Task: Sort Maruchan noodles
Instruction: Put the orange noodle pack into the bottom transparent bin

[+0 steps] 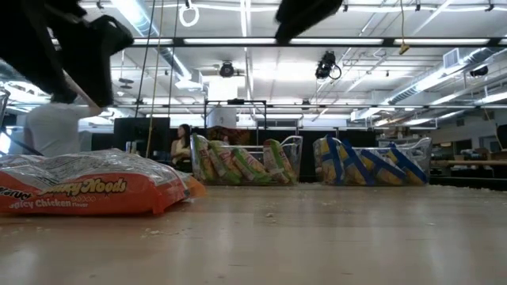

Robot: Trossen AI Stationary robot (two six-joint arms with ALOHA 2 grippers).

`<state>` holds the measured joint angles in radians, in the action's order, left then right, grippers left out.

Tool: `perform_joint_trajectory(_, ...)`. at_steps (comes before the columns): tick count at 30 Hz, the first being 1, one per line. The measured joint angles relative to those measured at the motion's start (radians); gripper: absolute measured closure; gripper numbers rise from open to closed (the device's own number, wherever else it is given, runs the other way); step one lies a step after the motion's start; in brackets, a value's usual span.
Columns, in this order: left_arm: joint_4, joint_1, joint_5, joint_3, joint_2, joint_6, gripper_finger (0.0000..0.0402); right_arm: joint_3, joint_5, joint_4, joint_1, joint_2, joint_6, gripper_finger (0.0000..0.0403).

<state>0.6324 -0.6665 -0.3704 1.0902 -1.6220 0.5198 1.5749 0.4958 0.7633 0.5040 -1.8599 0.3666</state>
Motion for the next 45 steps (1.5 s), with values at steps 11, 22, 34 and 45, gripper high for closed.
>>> perform_joint_trajectory(11,-0.245,-0.077,-0.227,0.005,-0.208,-0.111,0.0171,0.000,0.118,0.137,0.026,0.148,0.052,0.0137)
perform_joint_trajectory(22,-0.197,-0.069,-0.286,0.009,-0.300,-0.121,0.0191,0.000,0.098,0.144,0.038,0.155,0.050,0.0141)
perform_joint_trajectory(34,-0.063,0.075,-0.211,0.125,-0.298,-0.084,0.0392,0.111,-0.011,0.196,0.039,0.154,-0.073,0.0165)
perform_joint_trajectory(45,0.271,0.152,-0.028,0.496,-0.170,-0.139,0.0398,0.146,-0.070,0.280,0.066,0.236,-0.142,0.0178)
